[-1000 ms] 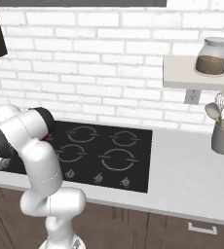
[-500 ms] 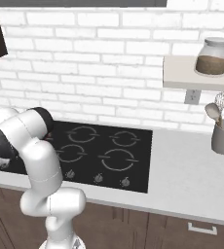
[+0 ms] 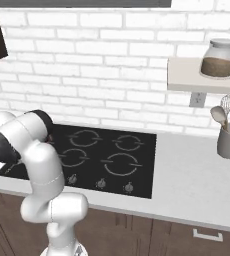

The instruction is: Turn off the front left burner of the stove.

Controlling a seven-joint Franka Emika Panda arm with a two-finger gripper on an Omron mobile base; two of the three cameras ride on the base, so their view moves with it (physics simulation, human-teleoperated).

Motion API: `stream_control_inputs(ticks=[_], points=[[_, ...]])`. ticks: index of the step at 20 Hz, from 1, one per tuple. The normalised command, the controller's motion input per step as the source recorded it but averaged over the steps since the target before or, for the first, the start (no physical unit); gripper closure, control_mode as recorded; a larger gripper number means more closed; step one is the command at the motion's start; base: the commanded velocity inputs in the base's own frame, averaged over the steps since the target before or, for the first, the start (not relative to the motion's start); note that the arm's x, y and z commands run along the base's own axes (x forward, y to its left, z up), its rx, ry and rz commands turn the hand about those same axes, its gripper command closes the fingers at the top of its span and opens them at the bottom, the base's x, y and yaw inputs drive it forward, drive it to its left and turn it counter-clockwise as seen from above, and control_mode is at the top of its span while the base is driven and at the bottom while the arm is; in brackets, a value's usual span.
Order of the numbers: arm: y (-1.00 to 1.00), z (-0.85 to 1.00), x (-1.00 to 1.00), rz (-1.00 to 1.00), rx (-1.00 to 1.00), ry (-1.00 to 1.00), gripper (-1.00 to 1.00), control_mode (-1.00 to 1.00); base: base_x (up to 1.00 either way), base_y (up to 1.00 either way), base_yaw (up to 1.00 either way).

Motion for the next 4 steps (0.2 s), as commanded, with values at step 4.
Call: stream_control_inputs(ticks=[4], points=[[-0.03,0.0,0.02,-0.03,0.0,0.03,1.0,-1.0,0.0,0.0,0.0]])
